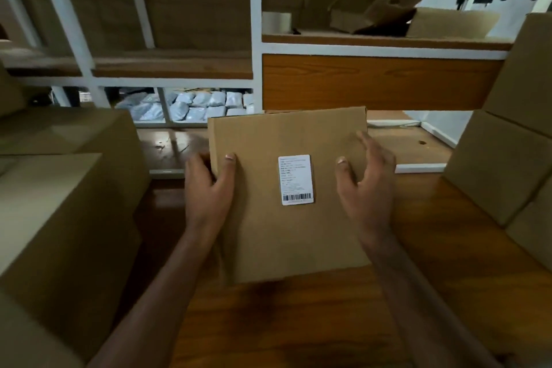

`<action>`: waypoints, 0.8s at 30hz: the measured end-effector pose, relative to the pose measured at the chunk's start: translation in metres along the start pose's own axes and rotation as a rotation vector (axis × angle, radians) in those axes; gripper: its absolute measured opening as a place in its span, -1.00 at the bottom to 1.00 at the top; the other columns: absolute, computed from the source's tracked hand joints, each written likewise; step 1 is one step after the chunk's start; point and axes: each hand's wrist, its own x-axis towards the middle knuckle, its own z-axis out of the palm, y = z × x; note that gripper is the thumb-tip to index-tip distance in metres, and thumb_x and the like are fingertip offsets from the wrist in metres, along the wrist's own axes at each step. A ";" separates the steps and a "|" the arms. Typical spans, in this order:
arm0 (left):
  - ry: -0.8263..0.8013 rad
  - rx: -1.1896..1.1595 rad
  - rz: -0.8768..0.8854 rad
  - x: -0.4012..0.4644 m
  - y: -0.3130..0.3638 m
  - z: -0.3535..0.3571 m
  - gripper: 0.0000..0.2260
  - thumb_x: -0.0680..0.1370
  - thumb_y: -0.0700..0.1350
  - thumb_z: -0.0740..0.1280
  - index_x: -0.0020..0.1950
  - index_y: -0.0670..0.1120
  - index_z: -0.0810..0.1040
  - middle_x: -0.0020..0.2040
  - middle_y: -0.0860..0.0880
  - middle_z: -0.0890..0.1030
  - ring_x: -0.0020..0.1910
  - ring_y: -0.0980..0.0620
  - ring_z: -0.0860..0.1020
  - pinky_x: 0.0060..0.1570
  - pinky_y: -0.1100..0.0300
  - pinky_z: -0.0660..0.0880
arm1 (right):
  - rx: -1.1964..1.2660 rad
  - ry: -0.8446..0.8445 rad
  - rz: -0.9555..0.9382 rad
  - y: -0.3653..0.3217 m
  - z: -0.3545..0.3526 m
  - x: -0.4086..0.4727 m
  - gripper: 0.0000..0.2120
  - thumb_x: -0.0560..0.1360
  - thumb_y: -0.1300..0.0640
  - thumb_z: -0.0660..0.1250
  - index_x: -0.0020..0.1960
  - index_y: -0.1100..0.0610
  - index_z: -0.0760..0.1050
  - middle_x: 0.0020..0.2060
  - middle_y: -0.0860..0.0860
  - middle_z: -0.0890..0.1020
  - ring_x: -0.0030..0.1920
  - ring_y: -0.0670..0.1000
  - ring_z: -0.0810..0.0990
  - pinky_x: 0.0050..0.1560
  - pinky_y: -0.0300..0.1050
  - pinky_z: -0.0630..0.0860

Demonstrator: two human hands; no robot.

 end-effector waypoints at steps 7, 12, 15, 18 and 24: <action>0.052 -0.004 0.094 0.007 0.020 -0.025 -0.79 0.64 -0.05 0.30 0.20 -0.11 0.43 0.02 0.13 0.43 -0.06 0.48 0.44 -0.14 0.54 0.41 | -0.090 -0.073 0.025 -0.027 0.000 0.000 -0.56 0.58 0.05 0.35 0.43 0.10 0.43 0.30 0.19 0.45 0.11 -0.11 0.41 -0.16 -0.58 0.27; 0.036 0.155 0.201 0.011 0.024 -0.024 -0.55 0.61 -0.01 0.29 0.46 -0.07 0.28 0.33 -0.04 0.39 0.32 0.02 0.42 0.32 0.02 0.46 | -0.135 -0.077 0.004 -0.025 0.003 -0.004 -0.53 0.58 0.03 0.34 0.44 0.12 0.40 0.33 0.21 0.42 0.21 0.11 0.52 -0.06 -0.25 0.41; 0.082 0.433 0.328 0.024 0.043 -0.021 -0.42 0.56 -0.06 0.31 0.56 -0.07 0.22 0.51 -0.16 0.26 0.51 -0.14 0.22 0.48 -0.13 0.23 | -0.174 -0.050 -0.004 -0.024 0.006 -0.005 -0.54 0.57 0.02 0.34 0.42 0.14 0.43 0.32 0.23 0.41 0.23 0.14 0.50 -0.03 -0.23 0.39; 0.039 0.680 0.470 0.039 0.064 -0.006 -0.49 0.60 -0.01 0.26 0.55 0.02 0.28 0.60 -0.12 0.17 0.61 -0.18 -0.01 0.54 -0.21 -0.09 | -0.202 -0.024 -0.048 -0.023 0.006 -0.006 -0.55 0.57 -0.02 0.28 0.39 0.17 0.45 0.31 0.25 0.42 0.26 0.16 0.46 0.10 -0.19 0.34; -0.062 0.860 0.531 0.048 0.061 0.017 -0.57 0.67 0.15 0.00 0.43 0.05 0.44 0.39 -0.01 0.52 0.47 -0.08 0.35 0.53 -0.24 0.02 | -0.166 0.012 -0.094 -0.022 0.004 -0.010 -0.57 0.54 0.01 0.29 0.33 0.19 0.50 0.30 0.24 0.43 0.29 0.19 0.41 0.21 0.13 0.48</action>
